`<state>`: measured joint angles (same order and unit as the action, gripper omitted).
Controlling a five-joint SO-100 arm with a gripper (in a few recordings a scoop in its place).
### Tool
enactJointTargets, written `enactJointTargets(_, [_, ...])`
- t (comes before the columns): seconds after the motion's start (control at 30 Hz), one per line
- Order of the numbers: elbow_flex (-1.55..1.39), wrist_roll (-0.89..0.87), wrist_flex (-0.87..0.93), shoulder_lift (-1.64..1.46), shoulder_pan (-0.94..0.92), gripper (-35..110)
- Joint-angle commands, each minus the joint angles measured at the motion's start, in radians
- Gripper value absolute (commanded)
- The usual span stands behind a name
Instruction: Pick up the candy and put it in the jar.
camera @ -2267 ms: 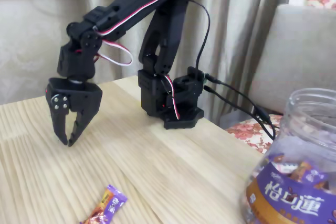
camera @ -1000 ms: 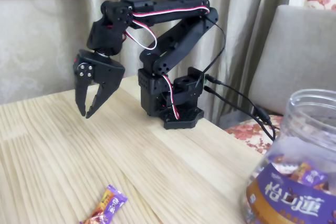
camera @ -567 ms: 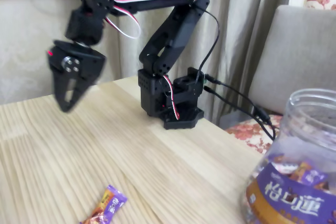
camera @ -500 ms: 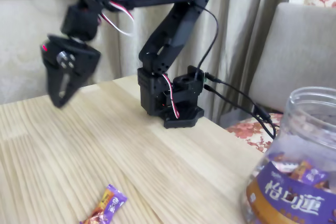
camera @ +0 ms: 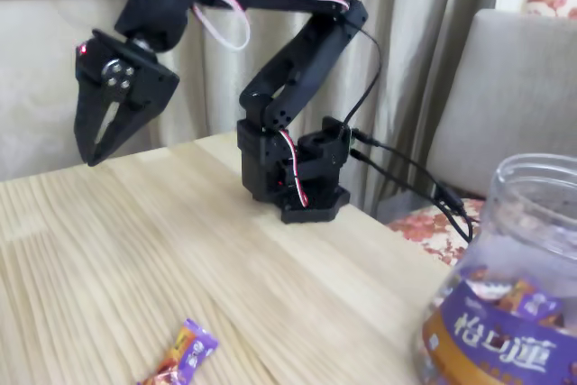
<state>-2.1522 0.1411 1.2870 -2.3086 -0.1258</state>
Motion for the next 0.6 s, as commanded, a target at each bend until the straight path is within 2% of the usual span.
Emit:
enactJointTargets(0.0, [0.1,-0.04,0.106,0.144,-0.08,0])
enactJointTargets(0.07, [0.138,-0.224,0.097,0.242,-0.152,0])
enactJointTargets(0.13, [0.209,-0.364,0.149,0.365,-0.179,21])
enactJointTargets(0.23, [0.184,-0.199,0.097,0.367,-0.061,21])
enactJointTargets(0.37, [0.104,-0.265,0.028,0.189,-0.075,21])
enactJointTargets(0.57, [0.094,-0.186,0.041,0.155,-0.138,21])
